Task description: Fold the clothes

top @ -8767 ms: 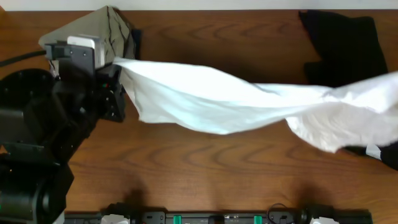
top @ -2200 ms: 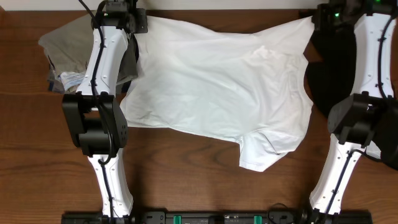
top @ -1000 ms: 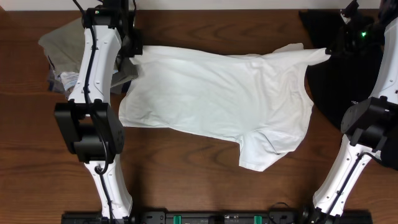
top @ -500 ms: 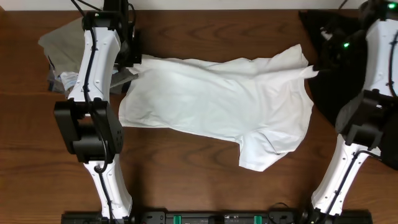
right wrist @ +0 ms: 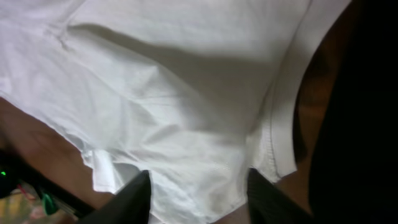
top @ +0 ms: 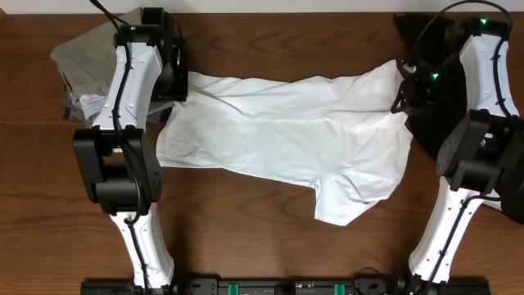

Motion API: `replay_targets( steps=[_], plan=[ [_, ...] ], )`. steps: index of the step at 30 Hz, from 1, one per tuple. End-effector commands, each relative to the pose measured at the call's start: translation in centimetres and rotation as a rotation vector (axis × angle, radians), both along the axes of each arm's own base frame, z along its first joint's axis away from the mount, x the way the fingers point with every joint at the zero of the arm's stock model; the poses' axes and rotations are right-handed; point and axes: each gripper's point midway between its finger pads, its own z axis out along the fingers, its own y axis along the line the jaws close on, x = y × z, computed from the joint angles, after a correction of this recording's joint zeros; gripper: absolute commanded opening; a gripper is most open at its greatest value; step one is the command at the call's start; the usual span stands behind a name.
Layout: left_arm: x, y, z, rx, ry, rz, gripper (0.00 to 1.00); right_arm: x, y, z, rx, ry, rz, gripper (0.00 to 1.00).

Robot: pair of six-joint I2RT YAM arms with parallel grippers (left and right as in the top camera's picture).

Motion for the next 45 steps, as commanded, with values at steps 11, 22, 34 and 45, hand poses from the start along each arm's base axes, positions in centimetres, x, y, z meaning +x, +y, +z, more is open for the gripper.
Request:
replay_targets(
  steps=[11, 22, 34, 45],
  plan=[
    [1.5, -0.7, 8.3, -0.066, -0.198, 0.029, 0.95, 3.2, 1.1, 7.0, 0.025, -0.211, 0.004, 0.54],
    [-4.9, -0.7, 17.0, -0.072, -0.272, 0.041, 0.98, 3.7, 5.5, 15.6, -0.017, -0.419, 0.024, 0.57],
    [-12.4, 0.9, 20.3, -0.021, -0.227, 0.253, 0.98, -1.4, 6.4, 25.4, -0.201, -0.598, -0.114, 0.57],
    [-15.5, 0.8, 13.5, 0.001, -0.031, 0.258, 0.98, -6.8, 8.4, 19.5, -0.284, -0.322, -0.16, 0.53]
  ],
)
